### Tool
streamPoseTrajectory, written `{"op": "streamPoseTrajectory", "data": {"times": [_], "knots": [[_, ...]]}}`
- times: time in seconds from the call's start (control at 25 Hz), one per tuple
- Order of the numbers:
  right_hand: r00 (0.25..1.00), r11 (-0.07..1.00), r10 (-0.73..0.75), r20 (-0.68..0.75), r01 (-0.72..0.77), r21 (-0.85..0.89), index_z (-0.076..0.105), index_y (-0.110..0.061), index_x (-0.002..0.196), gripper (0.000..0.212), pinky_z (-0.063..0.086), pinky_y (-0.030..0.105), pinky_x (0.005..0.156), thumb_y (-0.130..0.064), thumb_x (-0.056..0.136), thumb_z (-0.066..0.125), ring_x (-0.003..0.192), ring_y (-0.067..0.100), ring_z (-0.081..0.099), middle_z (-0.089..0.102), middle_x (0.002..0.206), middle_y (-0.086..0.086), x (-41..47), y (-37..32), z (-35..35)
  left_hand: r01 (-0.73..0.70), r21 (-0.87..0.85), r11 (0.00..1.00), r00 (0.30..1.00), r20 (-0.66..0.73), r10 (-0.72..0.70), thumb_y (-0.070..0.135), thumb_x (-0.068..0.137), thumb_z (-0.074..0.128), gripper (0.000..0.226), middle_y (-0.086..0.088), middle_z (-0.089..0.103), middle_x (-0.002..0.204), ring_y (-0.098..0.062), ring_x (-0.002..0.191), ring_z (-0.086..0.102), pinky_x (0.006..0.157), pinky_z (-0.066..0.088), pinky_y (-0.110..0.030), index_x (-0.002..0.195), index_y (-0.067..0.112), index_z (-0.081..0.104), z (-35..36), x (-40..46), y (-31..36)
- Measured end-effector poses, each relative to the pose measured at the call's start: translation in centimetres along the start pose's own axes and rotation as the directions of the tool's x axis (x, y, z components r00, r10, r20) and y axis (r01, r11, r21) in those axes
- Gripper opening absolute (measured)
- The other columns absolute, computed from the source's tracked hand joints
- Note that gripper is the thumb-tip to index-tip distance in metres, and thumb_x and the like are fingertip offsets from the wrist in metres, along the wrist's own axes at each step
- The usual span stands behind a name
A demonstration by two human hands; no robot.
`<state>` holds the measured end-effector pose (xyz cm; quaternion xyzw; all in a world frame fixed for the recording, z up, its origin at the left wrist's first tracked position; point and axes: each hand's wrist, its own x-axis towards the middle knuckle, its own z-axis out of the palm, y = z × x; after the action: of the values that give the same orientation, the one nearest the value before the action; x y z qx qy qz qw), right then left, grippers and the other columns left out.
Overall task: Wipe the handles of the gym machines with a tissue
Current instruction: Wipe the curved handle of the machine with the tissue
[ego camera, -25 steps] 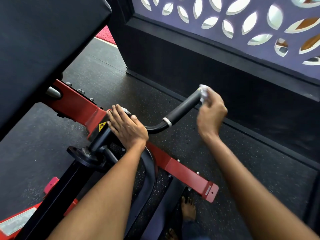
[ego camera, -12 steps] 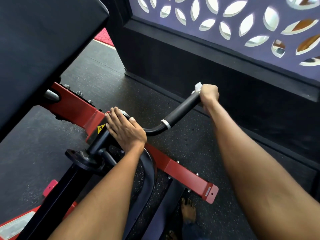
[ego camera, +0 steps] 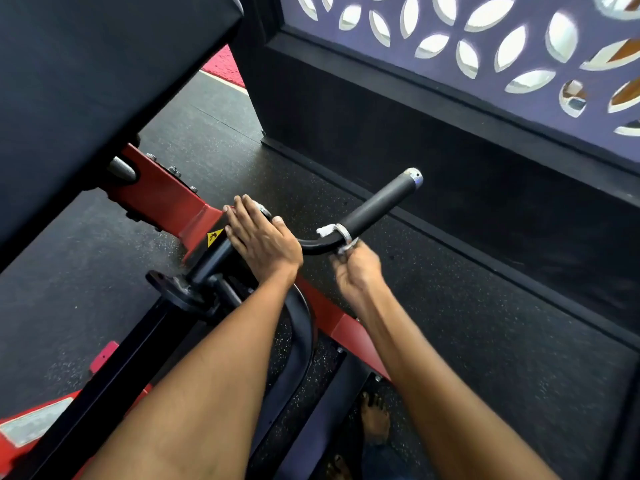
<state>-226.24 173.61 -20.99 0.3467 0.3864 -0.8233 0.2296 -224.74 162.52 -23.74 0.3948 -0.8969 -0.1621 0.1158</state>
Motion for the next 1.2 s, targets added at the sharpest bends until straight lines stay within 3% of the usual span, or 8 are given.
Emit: {"op": "streamPoseTrajectory", "data": {"times": [0.16,0.36,0.56,0.64,0.72,0.84,1.0,1.2], "knots": [[0.998,0.966,-0.055,-0.012,0.05,-0.253,0.056,0.008,0.097,0.027,0.054,0.031,0.077,0.018,0.09,0.032,0.086,0.026,0.061,0.058,0.097,0.019,-2.5,0.3,-1.7,-0.049,0.019,0.999,0.977,0.21,0.044,0.037,0.103,0.031,0.067,-0.009,-0.003,0.163,-0.023,0.149,-0.008,0.118,-0.007,-0.038,0.154,0.006,0.002,-2.3,0.2,-0.7],[0.98,0.845,-0.196,-0.027,0.155,-0.511,0.063,-0.006,0.074,0.031,0.051,0.019,0.051,0.014,0.085,0.042,0.066,0.018,0.058,0.062,0.077,0.009,-6.4,-0.4,-5.6,-0.081,-0.209,0.975,0.956,0.259,0.135,0.028,0.1,0.043,0.062,-0.013,0.015,0.16,-0.026,0.148,0.014,0.118,0.009,-0.038,0.151,0.001,0.02,-6.8,-8.3,-2.5],[0.985,0.689,-0.173,-0.017,0.109,-0.716,0.059,-0.017,0.044,0.036,0.036,0.032,0.065,-0.001,0.074,0.047,0.067,0.018,0.049,0.058,0.06,0.0,-9.3,2.7,-10.6,-0.049,-0.342,0.939,0.944,0.291,0.156,0.017,0.098,0.049,0.051,-0.013,0.036,0.152,-0.025,0.14,0.035,0.115,0.026,-0.032,0.145,0.003,0.036,-7.8,-20.8,-4.9],[0.979,0.544,-0.203,-0.015,0.1,-0.833,0.072,-0.02,0.071,0.027,0.04,0.029,0.067,-0.006,0.079,0.051,0.075,0.016,0.056,0.068,0.081,0.004,-10.1,5.0,-13.0,0.036,-0.328,0.944,0.934,0.348,0.086,0.016,0.097,0.05,0.048,-0.01,0.042,0.148,-0.024,0.136,0.039,0.112,0.029,-0.031,0.142,0.005,0.041,-6.9,-25.1,-7.0],[0.958,0.431,-0.287,0.012,0.14,-0.891,0.067,-0.022,0.1,0.031,0.05,0.028,0.073,-0.002,0.081,0.052,0.088,0.02,0.061,0.067,0.097,0.001,-10.0,7.2,-14.9,0.107,-0.326,0.939,0.934,0.356,0.017,0.012,0.09,0.054,0.044,-0.012,0.054,0.136,-0.029,0.125,0.052,0.104,0.04,-0.035,0.133,0.003,0.052,-5.2,-28.5,-9.8],[0.937,0.28,-0.346,0.044,0.148,-0.948,0.065,-0.017,0.106,0.029,0.042,0.022,0.074,-0.004,0.084,0.052,0.086,0.019,0.057,0.065,0.098,0.005,-8.8,11.5,-17.4,0.211,-0.276,0.938,0.94,0.32,-0.117,0.008,0.082,0.059,0.042,-0.017,0.062,0.123,-0.034,0.112,0.06,0.095,0.048,-0.041,0.123,0.0,0.059,-1.4,-32.1,-15.8],[0.927,-0.008,-0.249,0.28,0.287,-0.958,0.067,-0.008,0.109,0.025,0.033,0.016,0.073,-0.004,0.089,0.051,0.094,0.02,0.056,0.062,0.106,0.011,-5.5,16.7,-19.3,0.325,-0.116,0.939,0.923,0.252,-0.289,0.001,0.083,0.066,0.045,-0.026,0.055,0.13,-0.043,0.122,0.052,0.102,0.043,-0.05,0.126,-0.007,0.055,2.7,-33.0,-23.0],[0.768,-0.194,-0.151,0.622,0.594,-0.781,0.06,-0.001,0.11,0.024,0.031,0.014,0.078,-0.007,0.093,0.044,0.102,0.027,0.051,0.051,0.114,0.017,2.0,18.6,-15.0,0.399,0.029,0.917,0.911,0.103,-0.4,0.01,0.092,0.057,0.052,-0.022,0.035,0.15,-0.04,0.14,0.031,0.114,0.025,-0.05,0.139,-0.006,0.042,5.2,-31.5,-28.9]]}}
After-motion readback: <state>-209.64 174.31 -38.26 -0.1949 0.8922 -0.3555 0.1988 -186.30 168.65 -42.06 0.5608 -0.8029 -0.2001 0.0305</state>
